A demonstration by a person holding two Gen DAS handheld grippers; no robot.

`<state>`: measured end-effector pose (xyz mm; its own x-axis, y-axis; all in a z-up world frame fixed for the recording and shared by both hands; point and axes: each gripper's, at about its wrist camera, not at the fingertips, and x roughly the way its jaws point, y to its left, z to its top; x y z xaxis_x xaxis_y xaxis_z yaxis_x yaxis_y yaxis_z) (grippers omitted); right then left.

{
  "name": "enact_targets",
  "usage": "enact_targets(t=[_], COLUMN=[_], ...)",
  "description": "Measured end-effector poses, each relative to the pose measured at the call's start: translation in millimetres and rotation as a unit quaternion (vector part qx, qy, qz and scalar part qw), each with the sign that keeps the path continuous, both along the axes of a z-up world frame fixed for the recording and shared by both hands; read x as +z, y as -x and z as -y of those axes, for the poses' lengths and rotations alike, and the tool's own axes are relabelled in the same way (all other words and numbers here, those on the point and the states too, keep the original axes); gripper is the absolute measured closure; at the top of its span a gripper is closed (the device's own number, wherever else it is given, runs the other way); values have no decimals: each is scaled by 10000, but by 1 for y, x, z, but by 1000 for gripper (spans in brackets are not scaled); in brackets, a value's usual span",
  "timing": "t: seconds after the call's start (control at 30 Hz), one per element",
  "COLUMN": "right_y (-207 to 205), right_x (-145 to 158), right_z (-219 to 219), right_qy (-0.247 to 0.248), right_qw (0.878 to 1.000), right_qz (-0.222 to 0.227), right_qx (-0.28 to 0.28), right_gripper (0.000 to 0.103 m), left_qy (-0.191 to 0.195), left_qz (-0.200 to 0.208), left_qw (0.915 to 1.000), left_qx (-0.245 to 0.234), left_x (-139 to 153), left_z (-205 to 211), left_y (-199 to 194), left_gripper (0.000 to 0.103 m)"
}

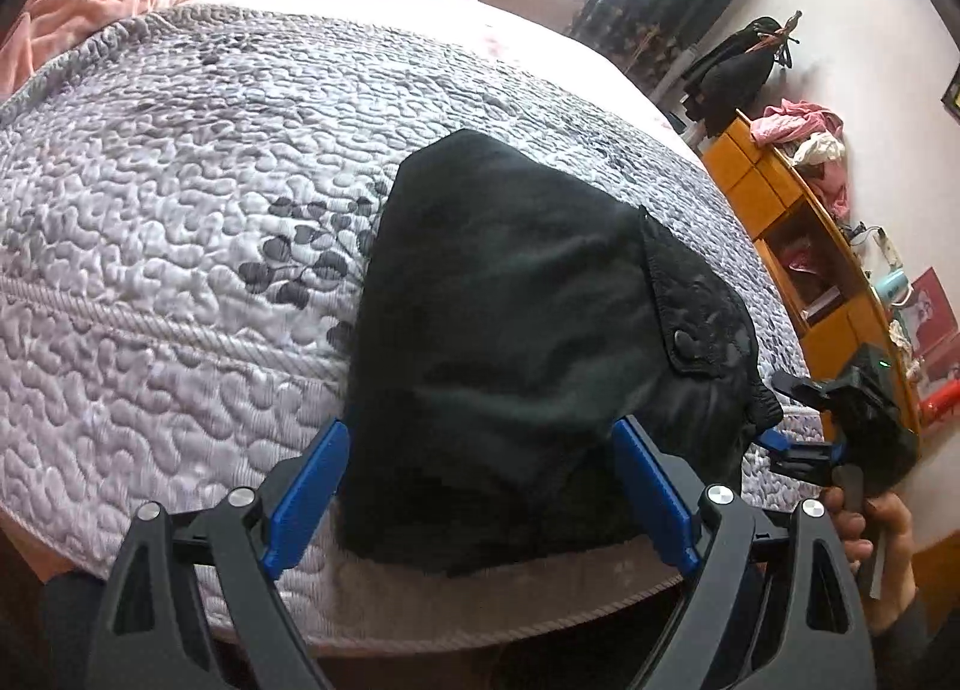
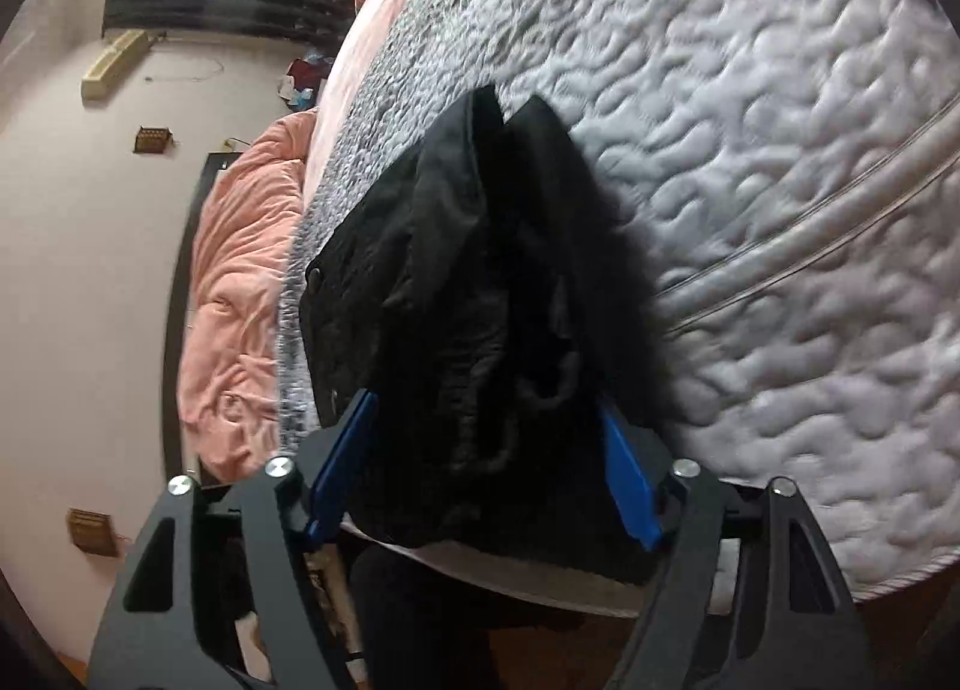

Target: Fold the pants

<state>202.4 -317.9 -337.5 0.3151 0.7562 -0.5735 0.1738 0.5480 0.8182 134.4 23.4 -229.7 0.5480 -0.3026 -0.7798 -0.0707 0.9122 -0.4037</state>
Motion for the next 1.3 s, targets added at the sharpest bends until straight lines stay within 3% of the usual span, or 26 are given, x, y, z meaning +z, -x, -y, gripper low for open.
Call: enact_targets(t=[0.03,0.07,0.2,0.33,0.4,0.47,0.57,0.67,0.77,0.87,0.97,1.0,1.03,1.17,1.3], right_y=[-2,-2,17,25,22,22,20,-5,-36,-78,-97,-98,-91,-38,14], right_x=[-3,-3,18,2,-5,5,38,61,56,34,11,12,20,56,47], right_z=[-3,-3,12,22,15,11,24,16,1,-8,-2,-3,3,8,-13], right_qy=[88,191,303,580,771,926,1362,1362,1226,1131,1195,1172,1125,756,621], right_qw=[9999,9998,9987,9972,9966,9955,9883,9866,9887,9918,9926,9929,9933,9942,9945], right_qz=[-65,-59,250,8,-19,85,468,809,862,583,210,202,277,759,697], right_qx=[-56,-68,-310,-474,-280,-159,-509,-388,5,76,-1,11,19,87,471], right_gripper=[58,68,73,73,64,57,50,50,50,51,61,58,51,45,48], left_qy=[-3,3,-6,-88,-94,-131,-99,-117,-103,-165,-83,-56,-10,248,438], left_qz=[-20,-21,56,55,41,52,75,-25,-160,-220,-285,-303,-328,-271,-323], left_qw=[10000,10000,10000,9998,9994,9991,9989,9982,9972,9967,9967,9967,9967,9973,9973], left_qx=[-7,-4,9,-195,-320,-400,-456,-588,-730,-764,-751,-749,-746,-632,-486], left_x=[0,1,9,9,8,10,11,2,-7,-11,-14,-13,-12,-4,-6], left_z=[-1,-1,-5,5,11,15,17,24,31,34,30,28,24,5,-14], left_y=[1,2,2,-9,-14,-16,-18,-23,-27,-31,-34,-34,-34,-29,-26], left_gripper=[14,14,14,13,13,13,11,11,11,10,10,10,10,10,10])
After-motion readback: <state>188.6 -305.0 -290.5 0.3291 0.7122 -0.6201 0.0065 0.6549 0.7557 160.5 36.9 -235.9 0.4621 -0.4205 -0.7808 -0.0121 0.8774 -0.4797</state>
